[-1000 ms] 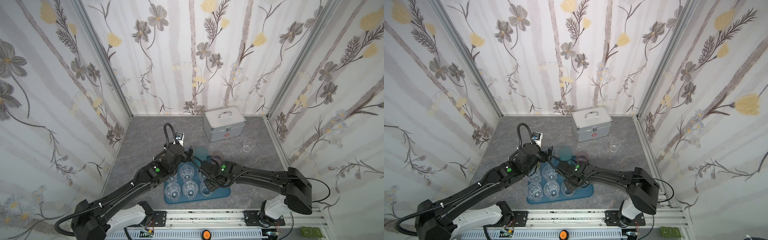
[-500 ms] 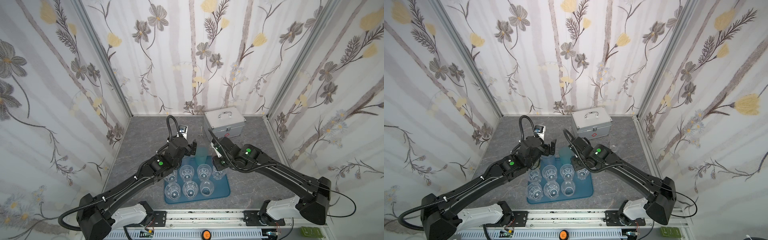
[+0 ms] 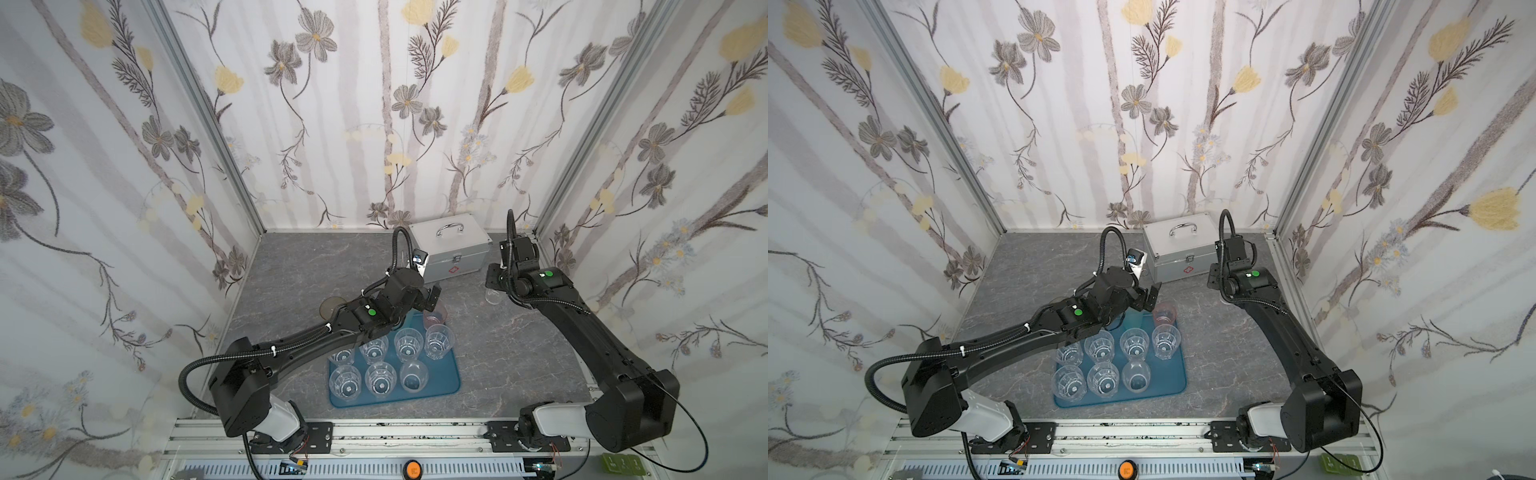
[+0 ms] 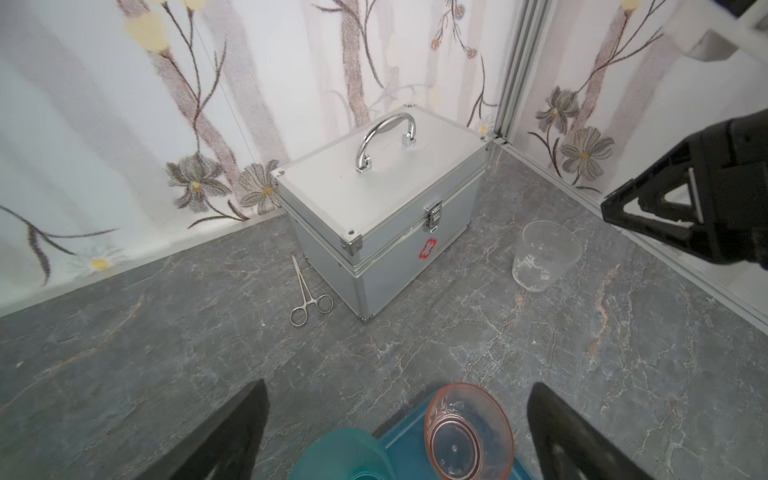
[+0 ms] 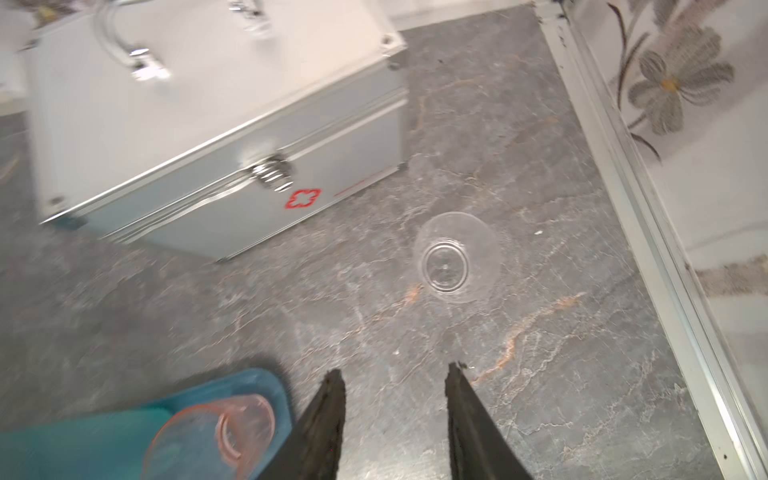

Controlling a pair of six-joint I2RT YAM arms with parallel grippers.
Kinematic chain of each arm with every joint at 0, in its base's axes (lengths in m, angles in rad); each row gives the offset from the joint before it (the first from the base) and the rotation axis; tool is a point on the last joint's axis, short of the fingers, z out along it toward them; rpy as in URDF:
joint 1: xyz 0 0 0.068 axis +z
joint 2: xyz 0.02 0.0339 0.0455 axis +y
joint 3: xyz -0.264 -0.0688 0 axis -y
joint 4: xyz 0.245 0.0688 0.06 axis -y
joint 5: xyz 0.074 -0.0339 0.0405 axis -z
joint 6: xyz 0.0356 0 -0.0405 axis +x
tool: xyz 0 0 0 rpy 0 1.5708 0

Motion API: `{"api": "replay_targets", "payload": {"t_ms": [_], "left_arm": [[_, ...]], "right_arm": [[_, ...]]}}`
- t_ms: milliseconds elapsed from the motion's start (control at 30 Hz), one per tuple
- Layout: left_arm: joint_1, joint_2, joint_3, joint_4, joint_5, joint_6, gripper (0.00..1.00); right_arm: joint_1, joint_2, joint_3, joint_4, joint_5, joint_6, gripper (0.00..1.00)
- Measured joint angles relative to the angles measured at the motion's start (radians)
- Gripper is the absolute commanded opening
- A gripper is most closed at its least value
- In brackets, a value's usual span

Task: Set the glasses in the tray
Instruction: 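Grasp the last clear glass beside the case with the right gripper and lift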

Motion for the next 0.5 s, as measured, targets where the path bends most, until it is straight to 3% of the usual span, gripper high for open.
{"api": "replay_targets", "payload": {"t_ms": [200,500], "left_arm": [[-0.011,0.143,0.077,0.045,0.039,0.004,1.0],[-0.018,0.334,0.191,0.065,0.085,0.027,1.0]], "right_arm": [[-0.138,0.123,-0.051,0.109,-0.041,0.045,0.41],[-0.195,0.266,-0.054,0.188,-0.106,0.071,0.34]]}}
